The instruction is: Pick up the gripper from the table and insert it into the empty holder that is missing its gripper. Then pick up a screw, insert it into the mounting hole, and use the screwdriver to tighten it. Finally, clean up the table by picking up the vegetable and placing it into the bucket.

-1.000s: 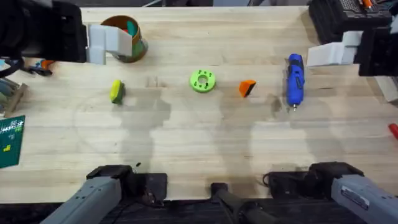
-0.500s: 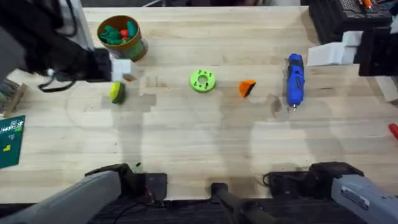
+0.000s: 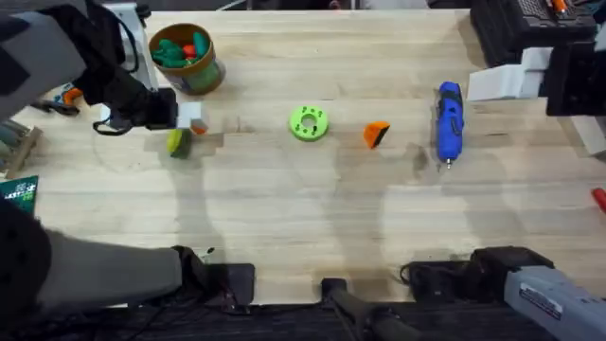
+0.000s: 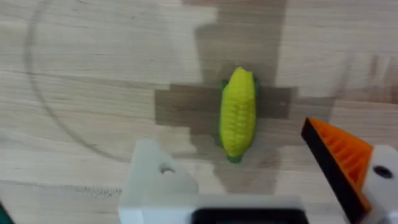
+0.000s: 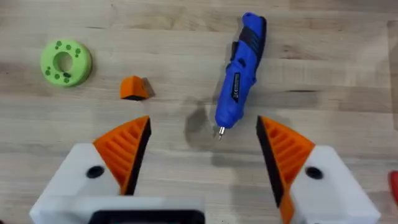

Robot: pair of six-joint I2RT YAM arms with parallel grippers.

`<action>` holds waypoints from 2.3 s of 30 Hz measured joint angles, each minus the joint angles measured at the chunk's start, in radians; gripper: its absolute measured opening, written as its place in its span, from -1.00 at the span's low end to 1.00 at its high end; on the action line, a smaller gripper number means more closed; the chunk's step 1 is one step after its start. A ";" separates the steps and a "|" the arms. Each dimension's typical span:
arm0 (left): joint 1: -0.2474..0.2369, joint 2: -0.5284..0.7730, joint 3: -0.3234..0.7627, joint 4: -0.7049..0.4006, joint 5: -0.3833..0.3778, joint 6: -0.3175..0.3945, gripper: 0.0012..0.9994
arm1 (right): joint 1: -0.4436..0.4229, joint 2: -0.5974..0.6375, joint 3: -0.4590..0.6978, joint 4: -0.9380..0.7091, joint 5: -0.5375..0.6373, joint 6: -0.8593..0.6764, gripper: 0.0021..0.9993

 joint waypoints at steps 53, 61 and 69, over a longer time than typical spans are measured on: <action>0.005 -0.258 0.000 0.034 0.362 0.032 0.97 | 0.000 0.000 0.000 0.000 0.000 0.000 0.99; 0.004 -0.541 0.000 0.030 0.681 -0.080 0.97 | 0.000 0.000 0.000 0.000 0.000 0.000 0.99; 0.004 -0.579 0.000 0.026 0.736 -0.125 0.97 | 0.000 0.000 0.000 0.000 0.000 0.000 0.99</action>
